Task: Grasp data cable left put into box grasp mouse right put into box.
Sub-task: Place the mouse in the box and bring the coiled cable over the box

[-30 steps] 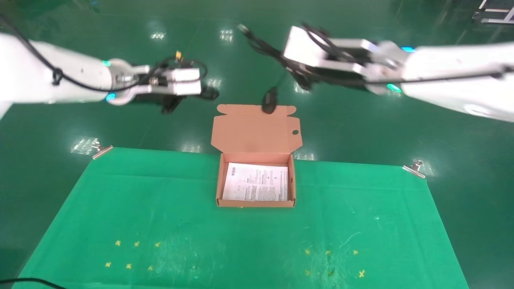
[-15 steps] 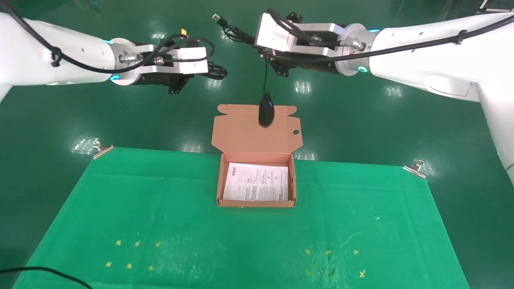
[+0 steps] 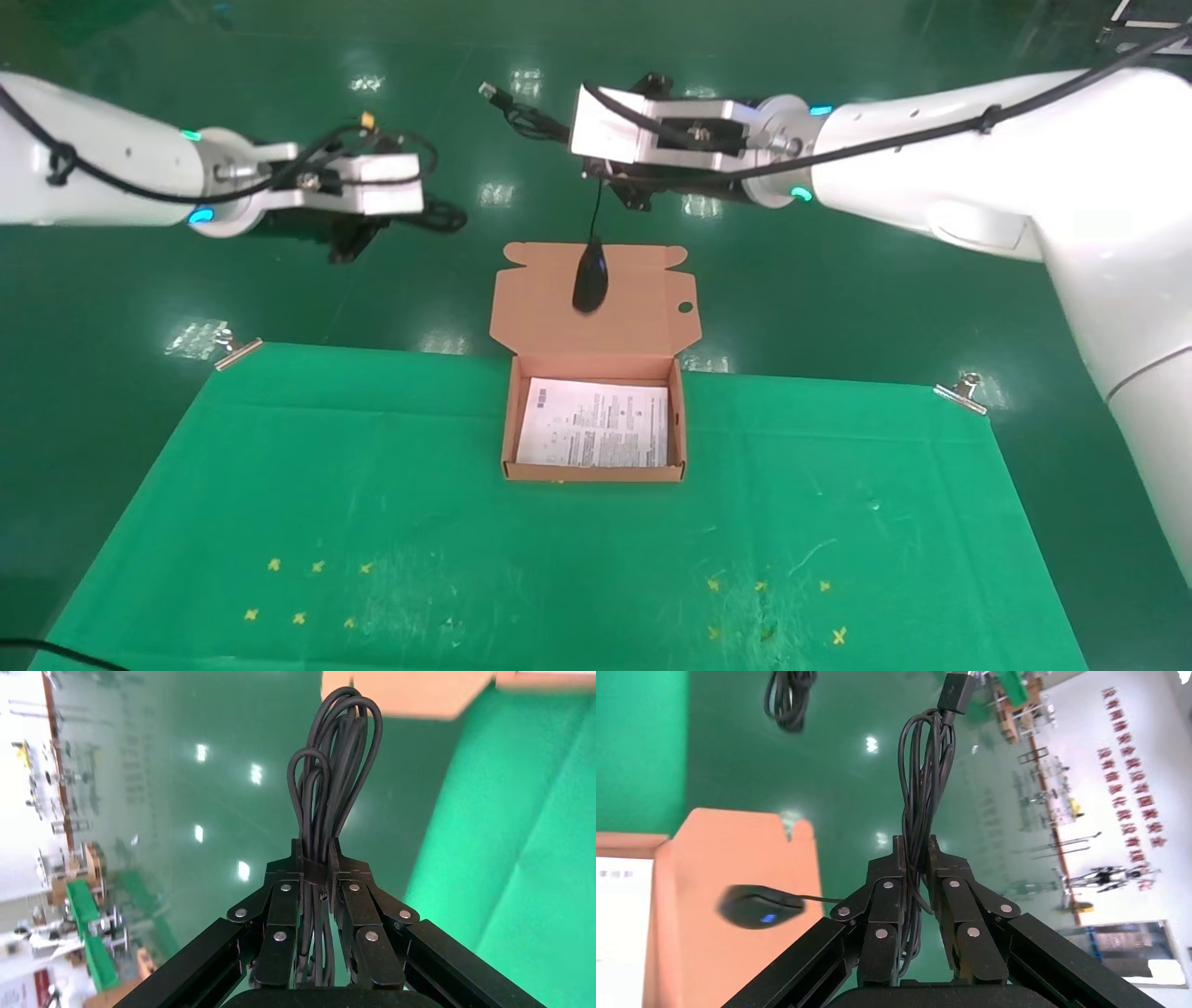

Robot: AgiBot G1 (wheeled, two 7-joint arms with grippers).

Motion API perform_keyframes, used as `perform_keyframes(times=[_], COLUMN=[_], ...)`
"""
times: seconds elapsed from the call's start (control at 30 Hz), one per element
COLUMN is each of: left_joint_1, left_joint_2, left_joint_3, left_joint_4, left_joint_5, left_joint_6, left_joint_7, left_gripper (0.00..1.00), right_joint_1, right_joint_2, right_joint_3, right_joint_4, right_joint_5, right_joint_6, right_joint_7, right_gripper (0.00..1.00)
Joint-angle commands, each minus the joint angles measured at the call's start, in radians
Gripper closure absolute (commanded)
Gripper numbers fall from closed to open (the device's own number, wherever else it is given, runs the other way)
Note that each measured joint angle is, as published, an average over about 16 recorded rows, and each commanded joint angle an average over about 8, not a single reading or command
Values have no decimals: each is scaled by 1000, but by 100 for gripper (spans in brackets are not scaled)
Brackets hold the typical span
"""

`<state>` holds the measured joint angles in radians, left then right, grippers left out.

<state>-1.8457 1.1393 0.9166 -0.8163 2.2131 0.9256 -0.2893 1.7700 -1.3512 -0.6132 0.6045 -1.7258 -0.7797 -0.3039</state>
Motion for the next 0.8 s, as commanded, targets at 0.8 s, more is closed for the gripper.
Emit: perform_keyframes(times=[0.8], left_joint_1=[37], left_joint_2=[-81], left_joint_3=[35], left_joint_4=[-209], left_joint_5=[181], left_joint_6=[129], left_joint_7=[-248], left_gripper=[100], right_joint_1=[-152], right_joint_2=[-20], right_joint_3=[-430], right_joint_4=[-62], right_joint_5=[156], right_joint_6=[150], right_joint_7=[172], right_gripper=[100])
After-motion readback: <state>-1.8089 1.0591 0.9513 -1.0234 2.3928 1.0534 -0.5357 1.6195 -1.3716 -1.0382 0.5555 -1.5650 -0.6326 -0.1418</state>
